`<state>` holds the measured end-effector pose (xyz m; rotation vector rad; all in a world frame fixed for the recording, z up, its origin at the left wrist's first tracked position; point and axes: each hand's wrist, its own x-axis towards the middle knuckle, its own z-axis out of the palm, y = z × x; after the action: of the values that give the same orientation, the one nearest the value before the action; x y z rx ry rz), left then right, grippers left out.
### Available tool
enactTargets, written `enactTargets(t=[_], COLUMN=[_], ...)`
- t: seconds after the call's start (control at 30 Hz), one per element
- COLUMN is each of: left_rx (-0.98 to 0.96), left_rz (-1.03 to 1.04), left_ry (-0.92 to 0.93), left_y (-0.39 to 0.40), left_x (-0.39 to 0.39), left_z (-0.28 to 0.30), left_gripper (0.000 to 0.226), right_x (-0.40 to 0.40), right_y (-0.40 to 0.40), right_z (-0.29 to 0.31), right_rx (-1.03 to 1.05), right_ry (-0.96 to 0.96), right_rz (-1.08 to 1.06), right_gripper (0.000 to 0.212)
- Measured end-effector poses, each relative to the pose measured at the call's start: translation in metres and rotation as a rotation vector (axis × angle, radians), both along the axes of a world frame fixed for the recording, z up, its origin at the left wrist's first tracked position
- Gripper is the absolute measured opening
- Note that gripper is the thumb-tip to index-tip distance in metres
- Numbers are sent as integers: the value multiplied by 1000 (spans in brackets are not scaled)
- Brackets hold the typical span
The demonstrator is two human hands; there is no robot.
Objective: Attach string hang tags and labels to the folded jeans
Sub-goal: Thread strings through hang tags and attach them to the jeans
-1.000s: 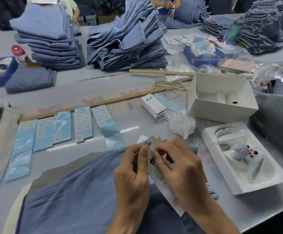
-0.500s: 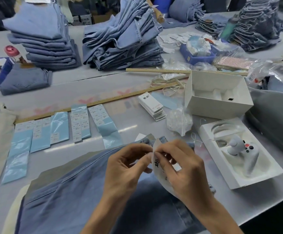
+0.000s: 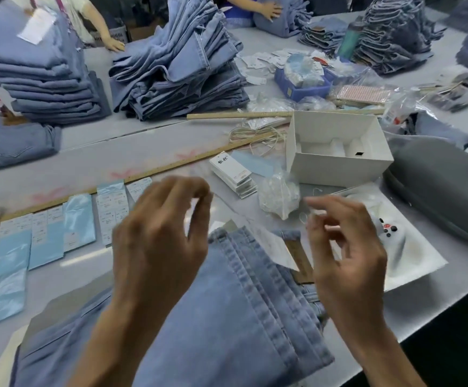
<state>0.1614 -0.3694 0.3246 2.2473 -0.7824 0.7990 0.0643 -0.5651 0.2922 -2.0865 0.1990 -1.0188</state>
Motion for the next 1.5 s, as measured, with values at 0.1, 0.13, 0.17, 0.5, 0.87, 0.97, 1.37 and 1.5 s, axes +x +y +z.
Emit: enactTargets(t=[0.1,0.13,0.17,0.5,0.87,0.97,1.37,1.5], left_rx=[-92,-62,-11,29,155,530,202,85], left_rz=[-98,-199,-294,-647,-613,-501,-583,-623], left_ry=[-28,-1,38,344,575,643,1214,1237], left_y=[-9,-19,-30,-82,-103,-105,-101,-94], left_x=[4,-1,-7,-27,-37,-39,-30,-29], left_z=[44,52,56,23,-23,-38,-60,-62], left_gripper=[14,12,10,9,8,19,14,8], right_x=[-10,-12,-12,-34,-69,-80,-88,-77], right_y=[-8,-9,-9,-32,-47,-55,-28,-14], right_z=[17,23,28,14,-40,-54,-70,-76], right_rx=[9,-11,-49,21,320,304,-28,83], right_ry=[-117,-124,-100,10,178,303,450,365], right_rz=[-30,0,30,118,180,149,-67,-168], right_gripper=[18,21,25,14,11,4,9,7])
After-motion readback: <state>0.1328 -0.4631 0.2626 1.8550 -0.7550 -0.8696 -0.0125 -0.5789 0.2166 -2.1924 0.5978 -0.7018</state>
